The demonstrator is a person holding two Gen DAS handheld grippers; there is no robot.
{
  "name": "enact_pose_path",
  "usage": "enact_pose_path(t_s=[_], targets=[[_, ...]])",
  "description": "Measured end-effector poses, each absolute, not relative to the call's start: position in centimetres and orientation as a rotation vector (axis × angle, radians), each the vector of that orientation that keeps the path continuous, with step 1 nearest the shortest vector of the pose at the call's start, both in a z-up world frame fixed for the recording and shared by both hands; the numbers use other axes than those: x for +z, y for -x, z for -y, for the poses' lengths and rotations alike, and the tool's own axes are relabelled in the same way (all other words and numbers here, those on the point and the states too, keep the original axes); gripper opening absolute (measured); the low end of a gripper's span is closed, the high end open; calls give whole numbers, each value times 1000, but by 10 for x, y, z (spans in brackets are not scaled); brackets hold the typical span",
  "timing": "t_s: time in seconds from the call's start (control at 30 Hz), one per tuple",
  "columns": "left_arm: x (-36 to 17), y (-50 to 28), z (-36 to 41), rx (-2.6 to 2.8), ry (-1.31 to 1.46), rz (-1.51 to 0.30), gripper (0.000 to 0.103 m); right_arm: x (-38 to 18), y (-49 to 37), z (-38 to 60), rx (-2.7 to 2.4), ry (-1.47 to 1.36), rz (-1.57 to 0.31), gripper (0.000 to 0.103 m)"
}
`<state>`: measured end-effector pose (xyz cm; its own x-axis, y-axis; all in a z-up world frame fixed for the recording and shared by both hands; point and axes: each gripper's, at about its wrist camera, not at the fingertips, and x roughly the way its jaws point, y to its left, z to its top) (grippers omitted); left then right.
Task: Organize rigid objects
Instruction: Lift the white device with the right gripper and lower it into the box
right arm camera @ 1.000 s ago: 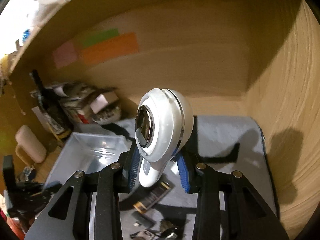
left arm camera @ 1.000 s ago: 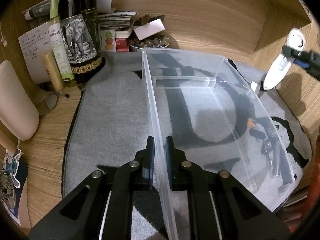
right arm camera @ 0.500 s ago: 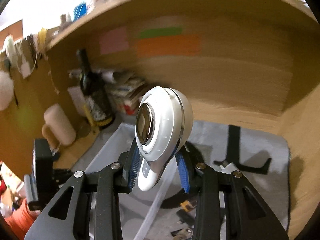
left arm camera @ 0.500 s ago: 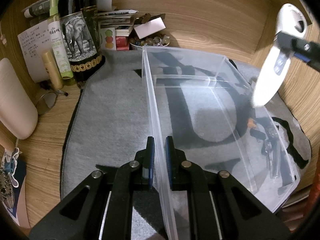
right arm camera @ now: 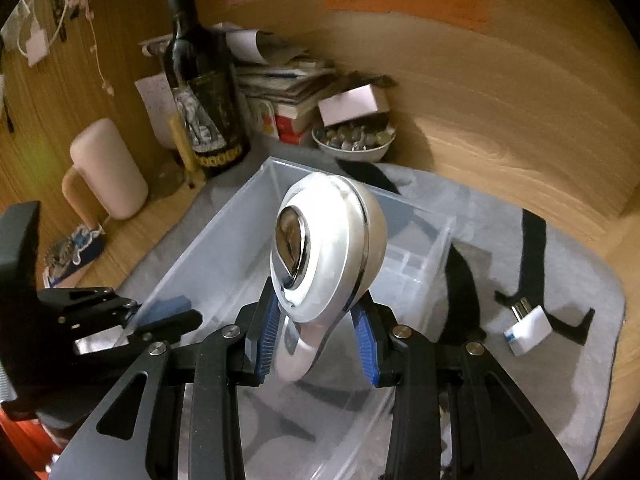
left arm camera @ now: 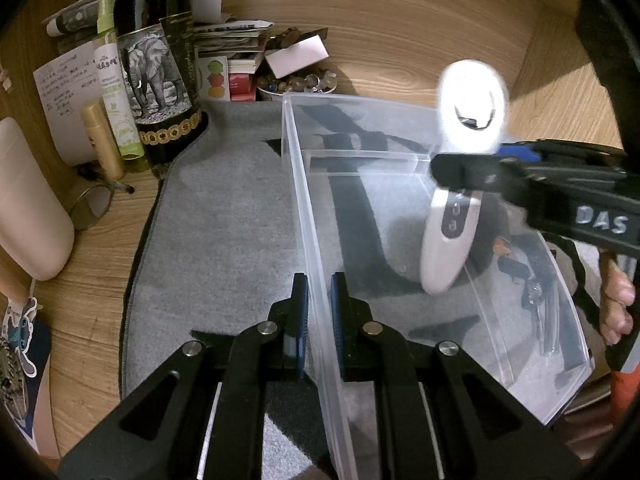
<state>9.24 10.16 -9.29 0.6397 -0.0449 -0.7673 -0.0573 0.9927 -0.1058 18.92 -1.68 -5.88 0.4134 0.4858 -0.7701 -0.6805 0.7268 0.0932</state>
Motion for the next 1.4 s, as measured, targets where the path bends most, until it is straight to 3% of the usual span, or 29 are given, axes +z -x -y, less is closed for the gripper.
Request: enact_pose_path(t_s=[0.33,0.77,0.97,1.1,1.17,1.4], targets=[[-94,-91,-101,4,118,-875,11,-84,-199,-6,755,357,-996,32],[-93,-92,-100,6,116,-876,11,-76,-193,-6,762,386,-939,35],[-93,-92,-100,9,113,-877,11,-58,-185,4,756,361,-851,63],[-92,-92,-99,13,104,-877,11,-41,-182,19,737,329,-791,68],[-93,-92,-99,14,104,-877,11,-33,-183,28,717,308,-758,78],[-93,-90,-100,14,108,-878,11,-9,-193,67,631,231,-689,82]])
